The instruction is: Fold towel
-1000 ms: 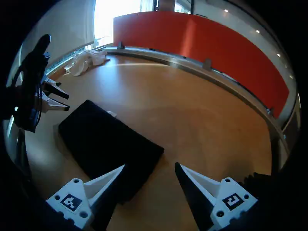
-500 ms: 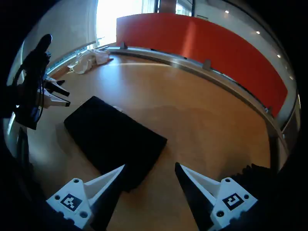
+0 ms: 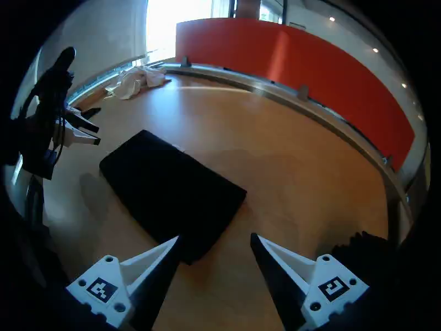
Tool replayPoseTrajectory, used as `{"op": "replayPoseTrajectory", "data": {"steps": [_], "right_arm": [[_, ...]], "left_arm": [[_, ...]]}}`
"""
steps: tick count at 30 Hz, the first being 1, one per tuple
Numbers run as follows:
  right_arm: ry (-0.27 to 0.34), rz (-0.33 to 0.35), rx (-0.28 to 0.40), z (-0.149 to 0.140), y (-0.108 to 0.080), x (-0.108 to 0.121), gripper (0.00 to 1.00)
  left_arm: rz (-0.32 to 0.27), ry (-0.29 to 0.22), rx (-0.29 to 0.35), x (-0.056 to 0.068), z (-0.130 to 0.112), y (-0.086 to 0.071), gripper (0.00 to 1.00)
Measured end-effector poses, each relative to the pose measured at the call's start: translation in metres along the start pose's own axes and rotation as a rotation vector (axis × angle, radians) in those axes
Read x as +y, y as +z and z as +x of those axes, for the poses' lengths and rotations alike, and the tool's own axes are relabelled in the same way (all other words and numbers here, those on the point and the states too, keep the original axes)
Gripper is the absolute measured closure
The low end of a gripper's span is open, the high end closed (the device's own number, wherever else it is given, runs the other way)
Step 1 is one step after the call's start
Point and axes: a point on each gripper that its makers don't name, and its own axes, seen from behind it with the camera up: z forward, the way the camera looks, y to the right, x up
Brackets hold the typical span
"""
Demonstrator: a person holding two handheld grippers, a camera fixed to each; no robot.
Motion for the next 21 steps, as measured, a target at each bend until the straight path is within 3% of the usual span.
{"op": "replayPoseTrajectory", "data": {"steps": [21], "right_arm": [[-0.092, 0.067, -0.071, -0.029, 0.008, -0.017, 0.09]], "left_arm": [[0.056, -0.077, 0.003, -0.018, -0.028, -0.031, 0.09]]}}
